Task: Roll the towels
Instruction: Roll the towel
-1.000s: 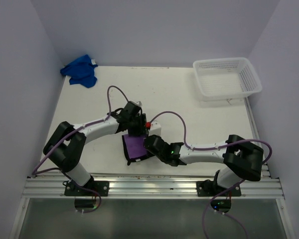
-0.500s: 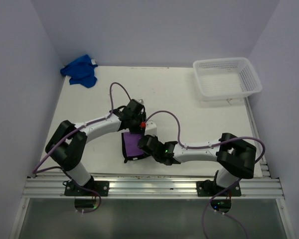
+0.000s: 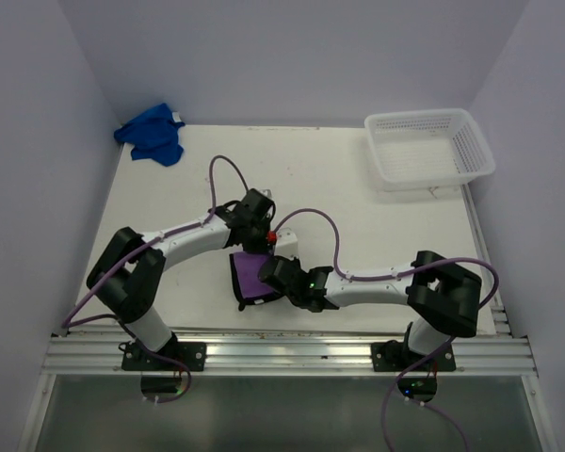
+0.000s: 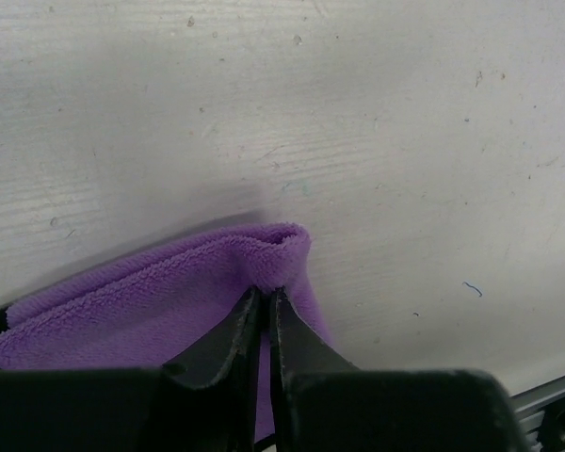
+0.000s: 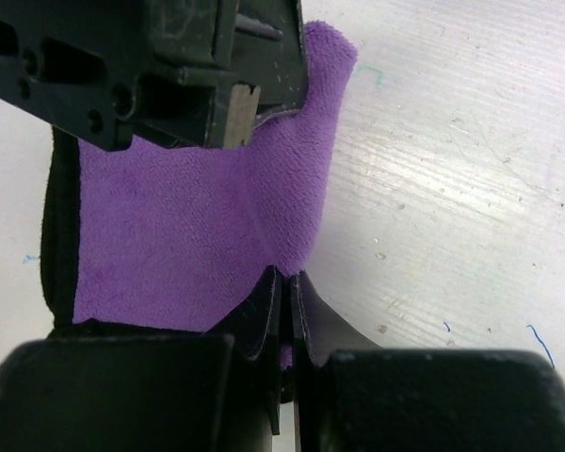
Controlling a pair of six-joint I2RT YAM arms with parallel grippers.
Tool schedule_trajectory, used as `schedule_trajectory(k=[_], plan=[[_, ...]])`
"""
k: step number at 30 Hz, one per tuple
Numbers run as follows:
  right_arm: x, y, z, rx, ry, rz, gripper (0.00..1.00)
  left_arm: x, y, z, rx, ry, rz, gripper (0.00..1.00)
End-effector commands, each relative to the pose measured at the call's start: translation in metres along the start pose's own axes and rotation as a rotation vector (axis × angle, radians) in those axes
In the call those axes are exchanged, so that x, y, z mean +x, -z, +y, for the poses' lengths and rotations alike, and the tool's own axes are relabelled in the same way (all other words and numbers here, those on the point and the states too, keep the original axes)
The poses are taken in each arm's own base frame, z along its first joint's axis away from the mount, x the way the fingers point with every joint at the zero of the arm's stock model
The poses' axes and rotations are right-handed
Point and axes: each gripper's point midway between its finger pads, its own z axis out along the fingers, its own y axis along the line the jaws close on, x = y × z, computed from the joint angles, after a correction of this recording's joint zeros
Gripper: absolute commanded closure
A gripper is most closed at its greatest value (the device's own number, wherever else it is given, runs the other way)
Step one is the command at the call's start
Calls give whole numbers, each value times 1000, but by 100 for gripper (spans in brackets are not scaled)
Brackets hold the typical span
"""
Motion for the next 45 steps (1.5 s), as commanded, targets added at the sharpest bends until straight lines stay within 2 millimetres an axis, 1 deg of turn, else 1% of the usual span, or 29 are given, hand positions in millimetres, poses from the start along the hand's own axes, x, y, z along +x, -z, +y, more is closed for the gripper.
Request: schedule_trajectory(k=[1, 2, 3, 4, 10, 12, 14, 15, 17, 18, 20, 21, 23, 24, 25, 26, 27, 29, 30, 31, 32, 33, 35, 37, 38, 39, 40, 41, 45], plan=[[-13, 0, 4, 21, -33, -38, 100, -8, 1, 0, -28, -30, -25, 91], [-13, 0, 4, 19, -34, -38, 100, -8, 0, 1, -31, -30, -26, 94], [-12, 0, 5, 16, -33, -33, 100, -9, 0, 1, -33, -30, -27, 99], [-9, -1, 4, 20, -29, -25, 100, -8, -1, 2, -41, -31, -27, 100], [2, -2, -1, 22, -24, -2, 100, -14, -3, 1, -40, 8, -63, 100], [4, 1, -4, 27, -16, -5, 100, -13, -4, 2, -35, 21, -70, 100], [4, 4, -4, 22, 0, -14, 100, -18, -3, -3, -5, 49, -98, 100], [4, 6, -5, 20, 11, -19, 100, -16, -4, 0, -2, 62, -100, 100], [5, 9, -8, 34, 50, -23, 100, -24, 1, -7, 43, 99, -144, 100], [4, 10, -8, 40, 63, -28, 99, -21, -1, -3, 44, 115, -148, 100], [9, 14, -11, 60, 113, -18, 96, -32, 6, -12, 112, 156, -206, 100], [7, 14, -13, 80, 129, -28, 96, -26, 3, -6, 112, 175, -205, 100], [10, 18, -16, 102, 176, -19, 100, -35, 9, -15, 177, 204, -257, 100], [7, 19, -16, 111, 187, -25, 100, -30, 7, -10, 176, 217, -256, 100], [10, 20, -18, 123, 220, -16, 100, -38, 9, -16, 218, 228, -288, 100], [10, 21, -19, 131, 241, -12, 100, -38, 11, -18, 234, 233, -299, 100], [6, 23, -17, 141, 253, -25, 100, -34, 9, -15, 236, 239, -296, 100], [8, 24, -18, 153, 303, -13, 100, -38, 12, -19, 271, 260, -326, 100], [6, 25, -16, 153, 313, -16, 98, -32, 10, -15, 273, 270, -325, 100], [8, 27, -16, 159, 343, -13, 96, -34, 13, -22, 322, 283, -329, 100], [8, 28, -15, 160, 356, -11, 94, -30, 11, -19, 324, 290, -325, 100], [5, 29, -11, 156, 361, -15, 92, -31, 12, -19, 333, 297, -333, 100], [8, 30, -11, 161, 402, -4, 91, -31, 12, -19, 341, 302, -348, 100], [10, 31, -8, 162, 442, 12, 92, -34, 15, -17, 346, 318, -371, 100], [10, 31, -7, 162, 454, 16, 94, -32, 15, -14, 345, 325, -373, 100], [12, 30, -5, 164, 471, 24, 99, -34, 16, -14, 360, 333, -386, 100], [15, 31, -4, 165, 497, 32, 100, -35, 18, -15, 371, 335, -389, 100], [17, 31, -4, 165, 512, 40, 100, -35, 17, -12, 368, 342, -391, 100], [22, 29, -3, 194, 584, 64, 100, -38, 20, -15, 404, 342, -410, 100]])
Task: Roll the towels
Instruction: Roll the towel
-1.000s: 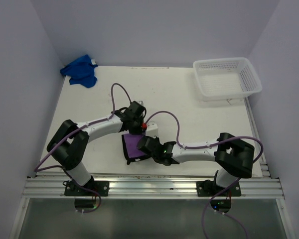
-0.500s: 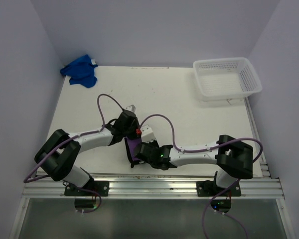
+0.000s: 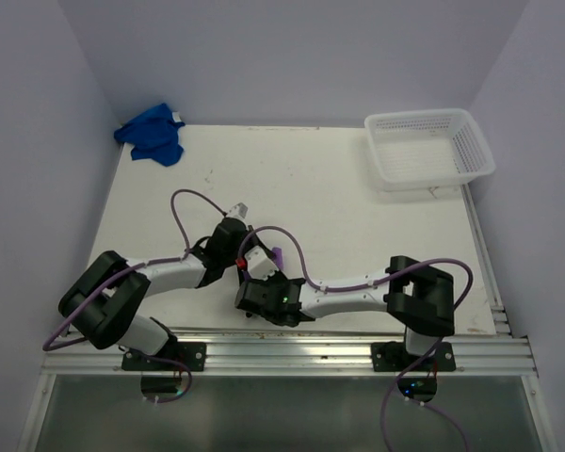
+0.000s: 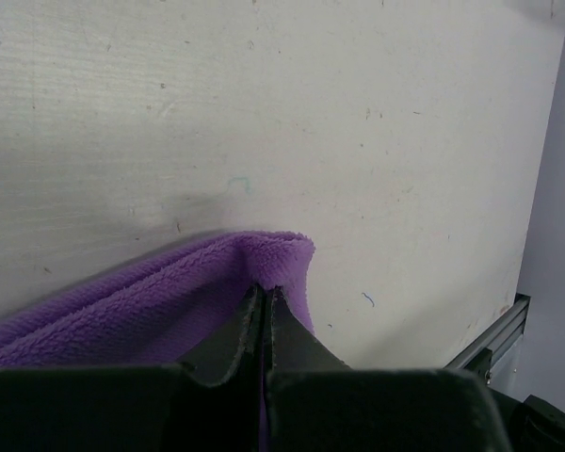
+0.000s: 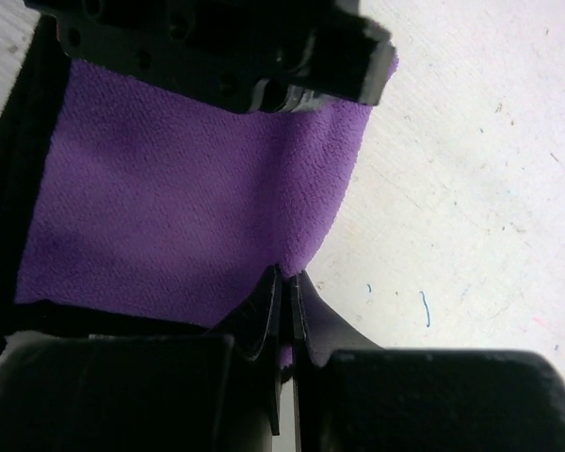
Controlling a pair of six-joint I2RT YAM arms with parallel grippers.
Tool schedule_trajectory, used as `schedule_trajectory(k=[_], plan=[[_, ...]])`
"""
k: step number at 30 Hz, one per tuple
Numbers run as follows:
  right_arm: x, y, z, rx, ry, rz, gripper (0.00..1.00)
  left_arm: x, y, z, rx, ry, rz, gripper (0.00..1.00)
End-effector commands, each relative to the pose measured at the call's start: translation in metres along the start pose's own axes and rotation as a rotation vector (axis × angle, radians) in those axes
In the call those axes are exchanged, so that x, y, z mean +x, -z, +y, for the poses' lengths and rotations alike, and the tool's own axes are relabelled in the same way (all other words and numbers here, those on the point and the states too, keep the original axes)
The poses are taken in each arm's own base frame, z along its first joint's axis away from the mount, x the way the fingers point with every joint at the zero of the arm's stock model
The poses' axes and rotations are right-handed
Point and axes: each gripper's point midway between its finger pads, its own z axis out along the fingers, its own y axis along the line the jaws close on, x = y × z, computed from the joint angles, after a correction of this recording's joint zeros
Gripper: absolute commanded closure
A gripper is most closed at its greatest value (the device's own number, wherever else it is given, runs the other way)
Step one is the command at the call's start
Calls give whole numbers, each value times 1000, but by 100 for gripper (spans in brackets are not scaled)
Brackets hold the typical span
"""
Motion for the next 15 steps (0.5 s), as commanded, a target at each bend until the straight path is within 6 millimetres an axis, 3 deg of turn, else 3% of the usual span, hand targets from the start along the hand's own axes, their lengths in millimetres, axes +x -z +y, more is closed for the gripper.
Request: schedule_trajectory(k=[1, 7, 15], plan=[[10, 8, 0, 29, 143, 44, 100, -42, 4, -26, 111, 22, -168, 100], [15, 5, 2, 81, 272, 83, 100, -39, 8, -21, 151, 16, -172, 100], [19, 2, 21, 94, 403, 111, 100, -36, 8, -10, 160, 13, -170, 100]])
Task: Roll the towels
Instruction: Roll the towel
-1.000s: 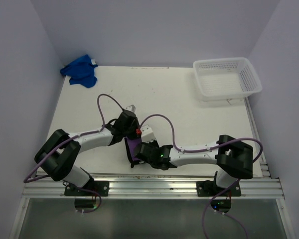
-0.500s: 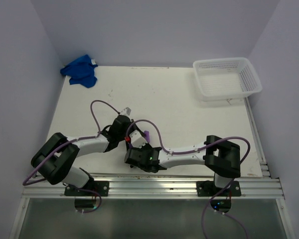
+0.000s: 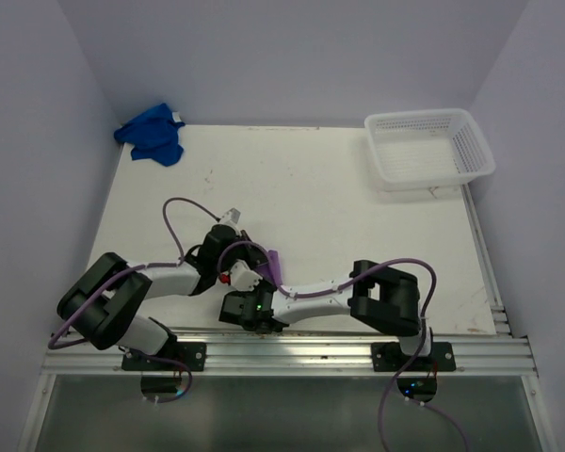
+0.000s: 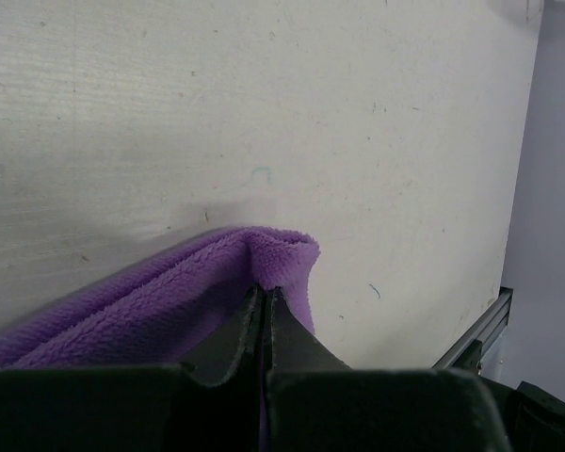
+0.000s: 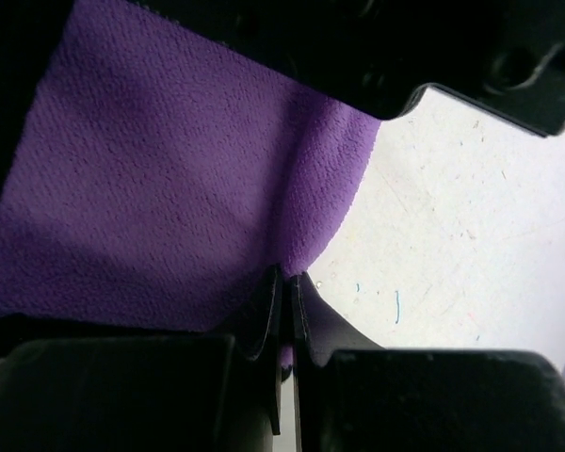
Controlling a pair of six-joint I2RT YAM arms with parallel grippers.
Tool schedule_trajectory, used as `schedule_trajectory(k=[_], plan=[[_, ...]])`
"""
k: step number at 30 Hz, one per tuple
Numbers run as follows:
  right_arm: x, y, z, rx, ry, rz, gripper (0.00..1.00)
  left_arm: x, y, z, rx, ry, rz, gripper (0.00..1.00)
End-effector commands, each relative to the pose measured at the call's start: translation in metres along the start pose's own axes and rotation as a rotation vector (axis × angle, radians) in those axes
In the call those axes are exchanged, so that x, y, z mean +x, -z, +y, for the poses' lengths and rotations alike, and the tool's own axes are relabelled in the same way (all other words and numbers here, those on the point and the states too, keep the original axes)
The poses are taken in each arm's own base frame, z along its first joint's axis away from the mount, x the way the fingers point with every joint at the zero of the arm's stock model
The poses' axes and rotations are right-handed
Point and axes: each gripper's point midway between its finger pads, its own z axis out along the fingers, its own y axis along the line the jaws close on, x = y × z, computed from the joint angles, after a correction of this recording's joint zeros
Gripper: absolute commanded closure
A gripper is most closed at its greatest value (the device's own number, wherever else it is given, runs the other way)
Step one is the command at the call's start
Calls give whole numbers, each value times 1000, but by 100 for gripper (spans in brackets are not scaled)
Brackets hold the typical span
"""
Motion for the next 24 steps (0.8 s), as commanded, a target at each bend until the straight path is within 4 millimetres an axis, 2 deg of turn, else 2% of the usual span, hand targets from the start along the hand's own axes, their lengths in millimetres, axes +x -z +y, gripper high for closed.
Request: schedule_trajectory(k=[1, 7, 8, 13, 16, 19, 20, 24], plan=[[8, 11, 9, -10, 135, 39, 100, -38, 2, -22, 98, -12, -144, 100], [9, 13, 15, 0, 212, 82, 100, -37, 2, -16, 107, -5, -143, 100], [3, 15, 16, -1, 210, 78, 99, -37, 2, -17, 110, -4, -146, 100], [-1, 22, 17, 4, 220, 78, 90, -35, 2, -12, 108, -6, -144, 100], [-5, 27, 10, 11, 180, 63, 81, -33, 1, -10, 108, -3, -137, 100], [-3, 34, 0, 15, 109, 47, 71, -32, 0, -10, 111, -5, -127, 100], [4, 34, -2, 15, 102, 51, 69, -31, 0, -8, 104, -8, -124, 100], [4, 42, -8, -17, -25, 21, 69, -31, -1, -4, 92, -9, -128, 100]])
